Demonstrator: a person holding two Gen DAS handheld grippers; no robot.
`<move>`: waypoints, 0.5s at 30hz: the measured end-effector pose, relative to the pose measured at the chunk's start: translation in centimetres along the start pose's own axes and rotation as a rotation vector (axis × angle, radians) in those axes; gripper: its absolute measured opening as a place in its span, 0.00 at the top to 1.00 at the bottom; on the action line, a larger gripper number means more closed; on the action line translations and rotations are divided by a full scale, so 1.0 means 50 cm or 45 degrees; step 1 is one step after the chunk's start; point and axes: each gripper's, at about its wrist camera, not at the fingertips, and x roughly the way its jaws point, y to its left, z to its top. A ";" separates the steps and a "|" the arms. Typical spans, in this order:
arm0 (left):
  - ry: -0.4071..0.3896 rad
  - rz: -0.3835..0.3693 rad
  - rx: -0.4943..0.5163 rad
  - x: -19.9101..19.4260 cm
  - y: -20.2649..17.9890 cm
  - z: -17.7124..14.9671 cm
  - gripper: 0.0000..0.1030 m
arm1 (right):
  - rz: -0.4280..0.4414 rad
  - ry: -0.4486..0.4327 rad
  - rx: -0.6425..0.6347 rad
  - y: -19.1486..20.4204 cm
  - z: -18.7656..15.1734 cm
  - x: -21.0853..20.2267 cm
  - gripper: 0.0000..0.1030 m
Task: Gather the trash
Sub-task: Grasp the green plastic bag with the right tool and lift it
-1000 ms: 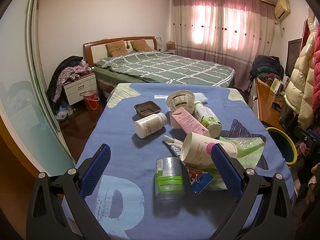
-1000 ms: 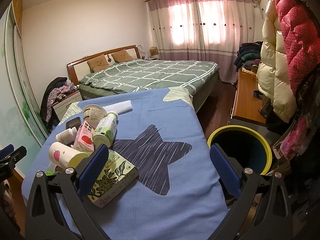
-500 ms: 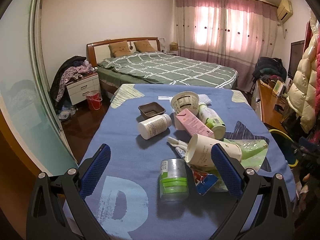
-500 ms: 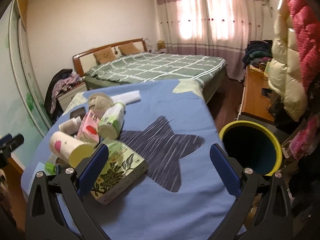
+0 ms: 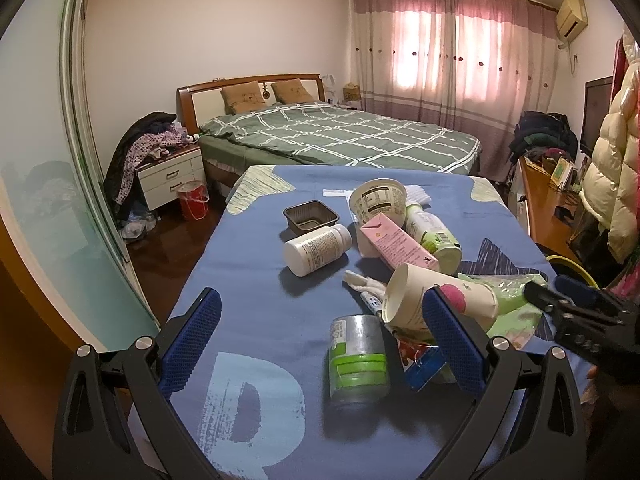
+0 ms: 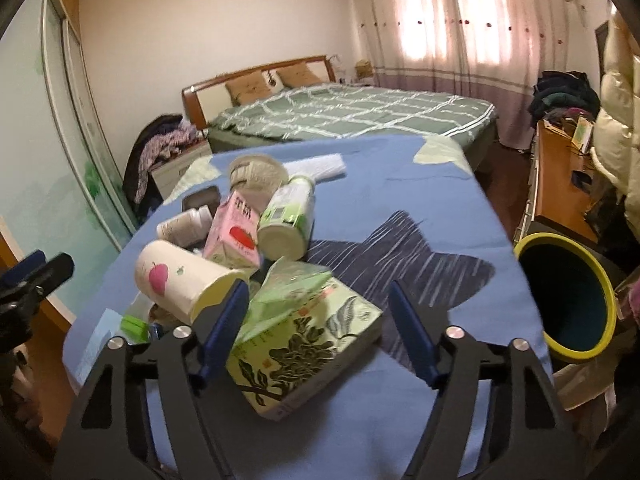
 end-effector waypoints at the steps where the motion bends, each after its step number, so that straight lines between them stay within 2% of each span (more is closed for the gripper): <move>1: -0.001 0.002 0.000 0.000 0.001 0.000 0.04 | 0.005 0.018 0.000 0.002 0.000 0.008 0.47; 3: -0.004 0.005 -0.004 -0.001 0.004 -0.002 0.04 | 0.030 0.051 0.010 0.003 0.000 0.021 0.66; 4: -0.006 0.006 -0.008 -0.001 0.006 -0.002 0.04 | 0.048 0.065 0.016 0.001 0.000 0.026 0.80; 5: -0.007 0.006 -0.013 0.000 0.009 -0.003 0.04 | 0.062 0.070 0.022 -0.001 0.000 0.026 0.85; 8: -0.004 0.006 -0.018 0.003 0.012 -0.005 0.04 | 0.078 0.033 0.029 0.000 0.005 0.011 0.94; 15: -0.006 -0.006 -0.006 0.003 0.009 -0.007 0.04 | 0.069 -0.100 0.040 -0.012 0.026 -0.053 0.98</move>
